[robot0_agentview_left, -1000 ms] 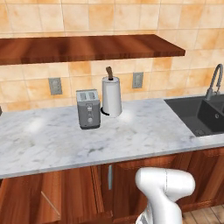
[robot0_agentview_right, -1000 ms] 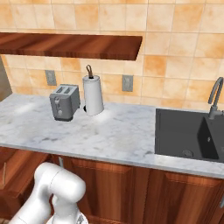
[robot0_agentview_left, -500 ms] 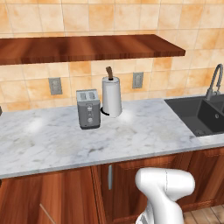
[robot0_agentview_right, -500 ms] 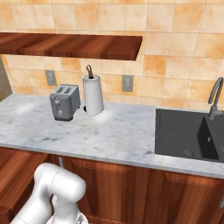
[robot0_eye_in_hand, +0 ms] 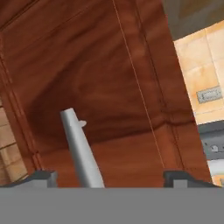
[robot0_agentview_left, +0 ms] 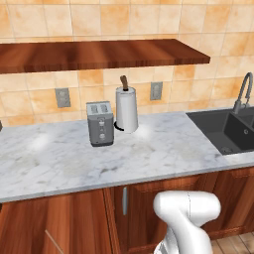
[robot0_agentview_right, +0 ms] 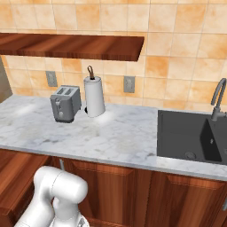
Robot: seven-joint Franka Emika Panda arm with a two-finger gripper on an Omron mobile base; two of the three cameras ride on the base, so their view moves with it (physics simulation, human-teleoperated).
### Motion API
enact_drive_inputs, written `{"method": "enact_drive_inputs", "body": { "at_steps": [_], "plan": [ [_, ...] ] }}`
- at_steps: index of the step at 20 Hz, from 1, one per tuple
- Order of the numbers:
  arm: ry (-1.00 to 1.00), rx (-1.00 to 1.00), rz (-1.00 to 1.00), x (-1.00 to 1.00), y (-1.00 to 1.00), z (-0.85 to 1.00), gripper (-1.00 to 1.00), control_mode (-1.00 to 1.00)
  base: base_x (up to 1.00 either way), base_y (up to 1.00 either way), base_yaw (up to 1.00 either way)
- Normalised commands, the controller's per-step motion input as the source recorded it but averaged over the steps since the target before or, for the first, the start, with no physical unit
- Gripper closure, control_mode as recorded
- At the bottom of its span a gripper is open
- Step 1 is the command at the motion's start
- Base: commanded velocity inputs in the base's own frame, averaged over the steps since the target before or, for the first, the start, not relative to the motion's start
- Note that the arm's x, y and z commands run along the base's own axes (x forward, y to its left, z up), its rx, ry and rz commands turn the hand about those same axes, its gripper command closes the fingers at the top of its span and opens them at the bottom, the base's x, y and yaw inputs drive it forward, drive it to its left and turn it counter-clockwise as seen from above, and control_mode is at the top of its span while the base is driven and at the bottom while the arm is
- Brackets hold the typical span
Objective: Take a straw from the drawer in front and place it inside the glass cup on the dining counter.
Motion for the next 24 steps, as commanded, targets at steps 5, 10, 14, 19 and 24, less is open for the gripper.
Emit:
{"method": "enact_drive_inputs", "body": {
  "at_steps": [5,10,14,19,24],
  "plan": [
    [0.15,0.43,-0.01,-0.37,-0.42,1.0,-1.0,-1.0,0.0,0.0,0.0],
    [0.25,0.49,-0.05,0.04,-0.49,1.0,-1.0,-1.0,0.0,0.0,0.0],
    [0.36,0.51,-0.06,0.22,-0.57,1.0,-1.0,-1.0,0.0,0.0,0.0],
    [0.44,0.52,-0.02,0.21,-0.55,1.0,-1.0,-1.0,0.0,0.0,0.0],
    [0.47,0.47,-0.01,0.25,-0.43,1.0,-1.0,-1.0,0.0,0.0,0.0]
  ]
}}
